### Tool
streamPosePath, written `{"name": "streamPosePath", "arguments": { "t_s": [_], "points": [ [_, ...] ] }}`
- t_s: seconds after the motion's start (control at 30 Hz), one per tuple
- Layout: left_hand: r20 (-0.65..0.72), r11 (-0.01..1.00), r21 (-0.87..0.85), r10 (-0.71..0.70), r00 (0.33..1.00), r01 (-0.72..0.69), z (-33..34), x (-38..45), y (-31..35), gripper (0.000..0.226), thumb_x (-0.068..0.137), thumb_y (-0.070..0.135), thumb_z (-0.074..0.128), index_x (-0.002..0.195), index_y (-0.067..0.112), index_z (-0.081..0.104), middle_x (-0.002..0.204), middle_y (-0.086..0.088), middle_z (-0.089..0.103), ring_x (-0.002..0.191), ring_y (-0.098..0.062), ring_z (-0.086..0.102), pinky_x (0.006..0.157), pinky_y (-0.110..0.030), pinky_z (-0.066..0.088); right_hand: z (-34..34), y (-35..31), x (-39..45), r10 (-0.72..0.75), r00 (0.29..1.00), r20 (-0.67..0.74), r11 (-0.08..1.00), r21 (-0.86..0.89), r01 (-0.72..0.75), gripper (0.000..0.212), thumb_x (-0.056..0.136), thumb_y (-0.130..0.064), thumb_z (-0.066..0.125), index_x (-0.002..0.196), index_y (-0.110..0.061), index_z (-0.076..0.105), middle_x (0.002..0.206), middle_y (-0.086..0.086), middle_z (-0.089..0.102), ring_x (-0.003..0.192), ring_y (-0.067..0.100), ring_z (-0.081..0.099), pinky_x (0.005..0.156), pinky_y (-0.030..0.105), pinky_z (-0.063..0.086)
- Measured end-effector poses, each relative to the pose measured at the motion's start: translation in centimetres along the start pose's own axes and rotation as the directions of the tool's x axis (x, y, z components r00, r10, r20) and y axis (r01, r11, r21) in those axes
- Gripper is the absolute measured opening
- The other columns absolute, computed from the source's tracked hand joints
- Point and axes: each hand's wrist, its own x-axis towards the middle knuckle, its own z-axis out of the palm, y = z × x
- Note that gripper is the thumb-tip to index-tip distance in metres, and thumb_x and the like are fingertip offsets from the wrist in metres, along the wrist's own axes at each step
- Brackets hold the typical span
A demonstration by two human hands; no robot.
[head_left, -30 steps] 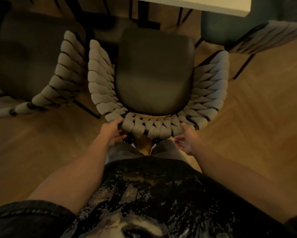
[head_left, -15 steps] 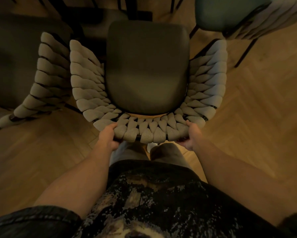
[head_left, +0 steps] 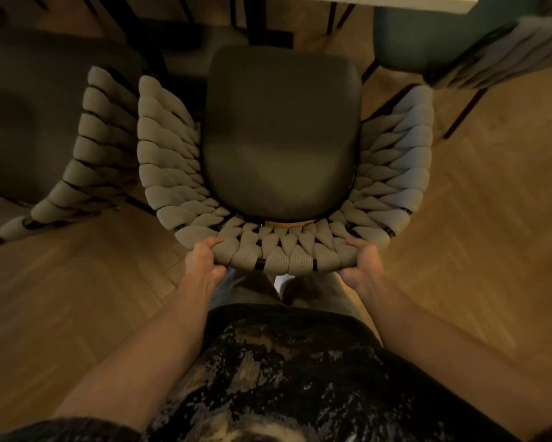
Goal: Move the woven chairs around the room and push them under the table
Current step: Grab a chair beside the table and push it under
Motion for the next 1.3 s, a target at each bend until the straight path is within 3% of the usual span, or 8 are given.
{"name": "streamPosePath", "arguments": {
  "t_s": [0.17, 0.27, 0.33, 0.6, 0.8, 0.97, 1.17, 1.3],
  "points": [
    [0.004, 0.997, -0.063, 0.035, 0.999, -0.034, 0.9, -1.6, 2.2, 0.045, 0.087, -0.009, 0.062, 0.128, 0.009, 0.051, 0.117, -0.02, 0.062, 0.1, -0.038, 0.066, 0.061, -0.046, 0.057, 2.0, -0.6, -1.7, -0.072, 0.997, -0.023, 0.997, 0.041, 0.073, 0.046, 0.085, 0.003, 0.061, 0.131, -0.008, 0.058, 0.123, 0.02, 0.065, 0.112, 0.041, 0.063, 0.089, 0.056, 0.055],
    [0.028, 0.996, -0.084, 0.024, 0.999, -0.022, 1.8, -2.8, 3.5, 0.032, 0.088, -0.009, 0.06, 0.112, 0.009, 0.051, 0.113, -0.019, 0.059, 0.098, -0.037, 0.064, 0.067, -0.047, 0.056, 3.5, -1.5, -2.0, -0.109, 0.994, -0.021, 0.993, 0.05, 0.11, 0.05, 0.081, 0.005, 0.063, 0.13, -0.008, 0.058, 0.125, 0.021, 0.065, 0.11, 0.042, 0.065, 0.093, 0.059, 0.054],
    [0.036, 0.996, -0.091, 0.02, 0.999, -0.016, 2.2, -3.0, 3.8, 0.025, 0.089, -0.009, 0.059, 0.103, 0.01, 0.051, 0.11, -0.018, 0.059, 0.094, -0.036, 0.064, 0.064, -0.045, 0.055, 4.4, -2.3, -2.2, -0.123, 0.992, -0.028, 0.99, 0.06, 0.125, 0.051, 0.08, 0.007, 0.064, 0.129, -0.007, 0.058, 0.123, 0.021, 0.065, 0.109, 0.042, 0.065, 0.092, 0.06, 0.054],
    [0.06, 0.993, -0.11, 0.037, 0.998, -0.03, 4.5, -2.9, 6.1, 0.029, 0.09, -0.008, 0.058, 0.115, 0.006, 0.055, 0.104, -0.018, 0.064, 0.087, -0.034, 0.067, 0.044, -0.035, 0.055, 7.0, -4.2, -2.4, -0.117, 0.993, 0.009, 0.991, 0.068, 0.117, 0.046, 0.083, 0.008, 0.064, 0.126, -0.004, 0.06, 0.12, 0.019, 0.066, 0.105, 0.038, 0.066, 0.078, 0.05, 0.058],
    [0.065, 0.994, -0.076, 0.089, 0.994, -0.084, 8.5, -0.8, 8.8, 0.028, 0.088, -0.009, 0.058, 0.111, 0.007, 0.057, 0.11, -0.017, 0.064, 0.094, -0.035, 0.067, 0.061, -0.042, 0.057, 10.0, -5.8, -0.9, -0.115, 0.993, -0.035, 0.988, 0.097, 0.118, 0.055, 0.081, 0.007, 0.067, 0.132, -0.009, 0.055, 0.126, 0.018, 0.064, 0.11, 0.039, 0.065, 0.085, 0.053, 0.058],
    [0.067, 0.994, -0.03, 0.105, 0.992, -0.103, 11.9, 1.7, 10.2, 0.049, 0.084, -0.01, 0.06, 0.13, 0.006, 0.051, 0.121, -0.021, 0.06, 0.103, -0.041, 0.064, 0.091, -0.057, 0.055, 12.3, -7.8, 1.0, -0.105, 0.994, -0.022, 0.989, 0.104, 0.106, 0.024, 0.087, 0.007, 0.061, 0.105, -0.008, 0.061, 0.12, 0.018, 0.065, 0.11, 0.039, 0.065, 0.089, 0.055, 0.056],
    [0.056, 0.996, 0.003, 0.093, 0.994, -0.093, 14.1, 3.7, 10.6, 0.038, 0.086, -0.01, 0.06, 0.119, 0.009, 0.054, 0.115, -0.019, 0.06, 0.101, -0.04, 0.064, 0.07, -0.048, 0.057, 13.9, -9.3, 2.7, -0.094, 0.994, -0.05, 0.993, 0.062, 0.097, 0.038, 0.087, 0.005, 0.063, 0.122, -0.007, 0.061, 0.124, 0.019, 0.064, 0.11, 0.038, 0.065, 0.092, 0.054, 0.055],
    [0.052, 0.998, 0.018, 0.067, 0.996, -0.068, 14.6, 4.7, 10.7, 0.03, 0.088, -0.01, 0.059, 0.112, 0.008, 0.054, 0.115, -0.02, 0.06, 0.103, -0.04, 0.064, 0.083, -0.053, 0.057, 14.3, -9.7, 3.0, -0.086, 0.995, -0.059, 0.996, 0.029, 0.088, 0.043, 0.088, 0.004, 0.063, 0.129, -0.007, 0.055, 0.12, 0.017, 0.063, 0.103, 0.036, 0.065, 0.072, 0.049, 0.056]
  ]
}}
